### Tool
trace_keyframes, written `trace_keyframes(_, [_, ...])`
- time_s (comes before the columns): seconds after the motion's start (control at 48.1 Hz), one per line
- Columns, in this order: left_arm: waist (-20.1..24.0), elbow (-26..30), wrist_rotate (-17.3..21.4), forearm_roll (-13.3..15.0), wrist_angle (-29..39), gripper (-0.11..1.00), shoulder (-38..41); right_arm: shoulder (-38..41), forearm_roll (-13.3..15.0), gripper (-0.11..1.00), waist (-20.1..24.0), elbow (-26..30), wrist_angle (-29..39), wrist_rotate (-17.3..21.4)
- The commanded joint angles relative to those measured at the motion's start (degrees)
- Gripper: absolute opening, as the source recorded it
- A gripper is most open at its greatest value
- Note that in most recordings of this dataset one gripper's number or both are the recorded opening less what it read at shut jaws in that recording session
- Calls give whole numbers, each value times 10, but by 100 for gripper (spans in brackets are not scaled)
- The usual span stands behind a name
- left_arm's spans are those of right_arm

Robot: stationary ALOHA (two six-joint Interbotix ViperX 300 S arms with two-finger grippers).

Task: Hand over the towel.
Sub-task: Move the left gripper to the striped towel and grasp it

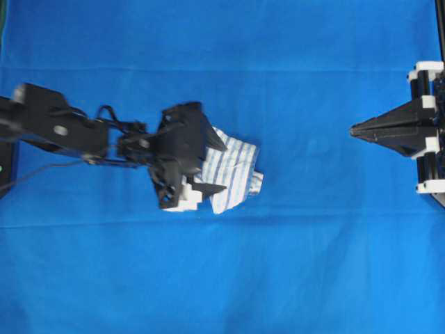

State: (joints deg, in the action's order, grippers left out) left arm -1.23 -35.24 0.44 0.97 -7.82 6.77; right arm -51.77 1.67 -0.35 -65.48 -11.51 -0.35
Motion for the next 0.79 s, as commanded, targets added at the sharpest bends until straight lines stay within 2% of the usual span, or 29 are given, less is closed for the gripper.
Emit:
trace_keyframes(0.0, [1, 22, 1, 0, 2, 93, 18, 5, 1, 0, 0, 9, 0, 1])
trace_keyframes(0.333, [12, 25, -1, 0, 6, 93, 52, 7, 1, 0, -1, 9, 4, 1])
trace_keyframes(0.52, [17, 38, 3, 0, 44, 89, 54, 7, 1, 0, -1, 9, 4, 1])
trace_keyframes(0.603, [18, 47, 4, 0, 68, 72, 55, 8, 1, 0, -1, 10, 4, 1])
trace_keyframes(0.769, [17, 52, 5, -2, 83, 26, 33, 8, 1, 0, -1, 9, 4, 1])
